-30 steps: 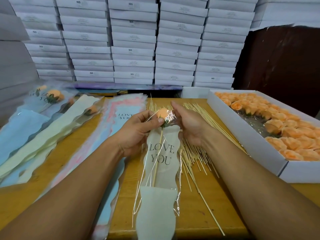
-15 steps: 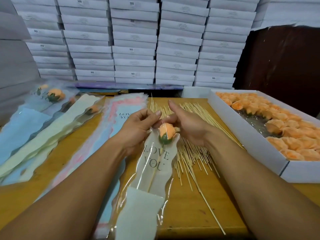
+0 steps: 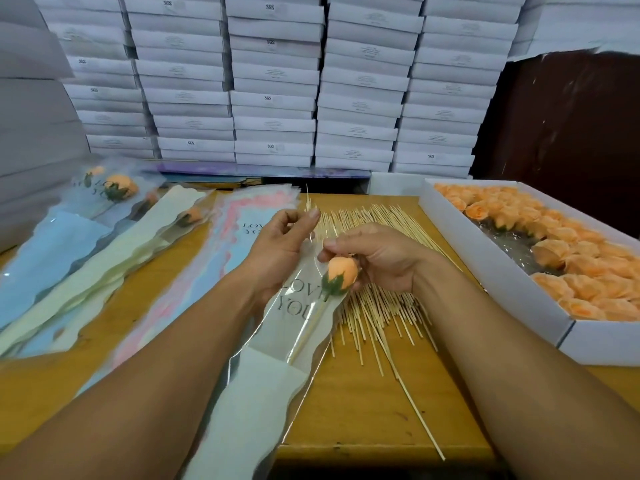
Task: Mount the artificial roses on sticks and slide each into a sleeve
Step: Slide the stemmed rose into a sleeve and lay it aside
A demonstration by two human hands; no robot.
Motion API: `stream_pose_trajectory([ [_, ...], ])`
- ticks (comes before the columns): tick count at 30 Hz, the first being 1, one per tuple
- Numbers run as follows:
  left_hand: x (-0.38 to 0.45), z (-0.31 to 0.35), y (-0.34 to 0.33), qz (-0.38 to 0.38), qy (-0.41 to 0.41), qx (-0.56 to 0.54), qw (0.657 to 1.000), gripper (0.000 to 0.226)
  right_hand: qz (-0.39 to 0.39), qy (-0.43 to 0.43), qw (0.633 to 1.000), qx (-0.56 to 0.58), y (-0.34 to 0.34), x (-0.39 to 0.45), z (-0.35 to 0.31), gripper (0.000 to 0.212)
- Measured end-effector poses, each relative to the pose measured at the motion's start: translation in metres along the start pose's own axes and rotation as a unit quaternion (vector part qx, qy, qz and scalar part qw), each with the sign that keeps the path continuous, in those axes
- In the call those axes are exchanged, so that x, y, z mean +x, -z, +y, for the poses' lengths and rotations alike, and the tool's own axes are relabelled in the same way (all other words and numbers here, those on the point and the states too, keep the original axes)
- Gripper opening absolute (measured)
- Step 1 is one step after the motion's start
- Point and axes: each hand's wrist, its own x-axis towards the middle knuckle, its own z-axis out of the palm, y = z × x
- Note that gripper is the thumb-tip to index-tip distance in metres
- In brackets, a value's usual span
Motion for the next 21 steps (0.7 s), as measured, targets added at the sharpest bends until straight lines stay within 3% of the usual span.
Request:
stream_pose_trajectory([
  [5,0.001,0.004,0.001,-0.01,0.065,0.142,0.988,0.045,0.059,0.021,0.995,0.074,0.01,0.004,0.004,0.02],
  [10,0.019,0.028,-0.003,-0.048,0.078,0.271,0.958,0.066,0.075,0.005,0.993,0.09,0.026,0.003,0.009,0.019],
  [14,0.025,0.049,-0.003,-0.105,0.102,0.399,0.905,0.074,0.09,-0.001,0.993,0.081,0.035,0.005,0.015,0.015],
  [18,0.021,0.064,0.008,-0.123,0.105,0.41,0.897,0.072,0.1,0.001,0.991,0.091,0.039,0.006,0.017,0.014],
  [21,0.004,0.063,0.019,-0.168,0.17,0.353,0.905,0.07,0.104,0.004,0.99,0.093,0.039,0.006,0.016,0.014],
])
